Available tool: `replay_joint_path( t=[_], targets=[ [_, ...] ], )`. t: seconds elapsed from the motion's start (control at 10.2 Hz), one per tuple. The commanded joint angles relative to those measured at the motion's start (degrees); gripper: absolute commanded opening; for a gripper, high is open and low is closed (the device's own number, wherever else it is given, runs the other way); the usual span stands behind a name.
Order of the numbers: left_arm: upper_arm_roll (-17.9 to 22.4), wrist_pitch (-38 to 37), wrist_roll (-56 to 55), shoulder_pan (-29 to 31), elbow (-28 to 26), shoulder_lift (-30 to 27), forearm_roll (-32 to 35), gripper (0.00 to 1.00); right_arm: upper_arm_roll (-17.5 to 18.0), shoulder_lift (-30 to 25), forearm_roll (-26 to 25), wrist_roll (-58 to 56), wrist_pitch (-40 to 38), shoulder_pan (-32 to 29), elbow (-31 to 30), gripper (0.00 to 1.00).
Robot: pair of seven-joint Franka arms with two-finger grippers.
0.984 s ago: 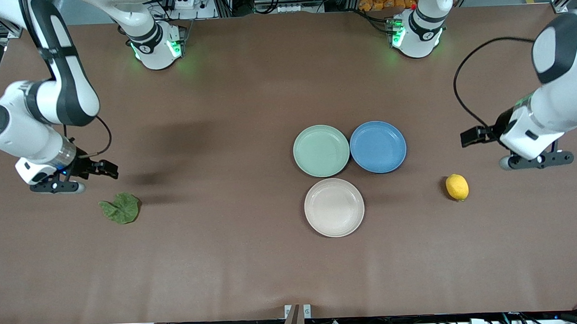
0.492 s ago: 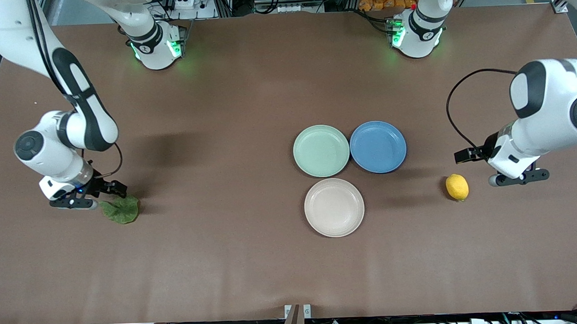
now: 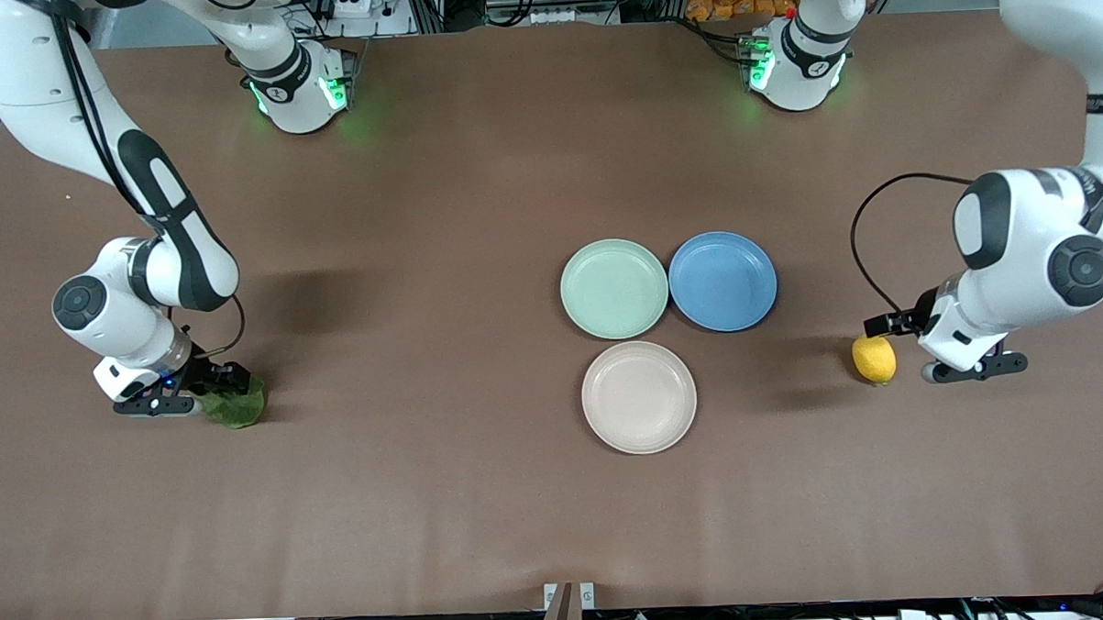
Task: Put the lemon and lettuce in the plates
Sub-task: 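Grasp the lettuce with the right gripper while the left gripper grasps the lemon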
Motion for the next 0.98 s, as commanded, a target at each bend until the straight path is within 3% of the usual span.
replay_joint_path(
  t=[0.0, 0.2, 0.49, 0.79, 0.89],
  targets=[
    [-0.3, 4.7, 1.0, 1.0, 0.6, 4.7, 2.3, 1.0, 0.6, 4.0, -1.2, -0.8, 1.6, -1.4, 3.7, 0.58],
    [-0.3, 5.9, 0.9, 1.1, 0.9, 7.2, 3.0, 1.0, 0.6, 4.2, -1.2, -0.9, 1.4, -1.4, 4.1, 0.04],
    [0.1, 9.9, 0.9, 1.1, 1.1, 11.1, 3.0, 1.0, 0.8, 2.1, -0.9, -0.9, -3.1, -0.7, 5.8, 0.0],
    [0.1, 10.2, 0.9, 1.1, 3.8, 13.5, 3.1, 1.0, 1.1, -2.8, -0.5, 4.7, -20.7, 1.4, 12.0, 0.0],
    [0.1, 10.2, 1.8, 0.9, 4.7, 14.0, 3.0, 0.65, 1.1, -3.2, -0.4, 9.7, -27.5, 3.8, 15.9, 0.0]
  ],
)
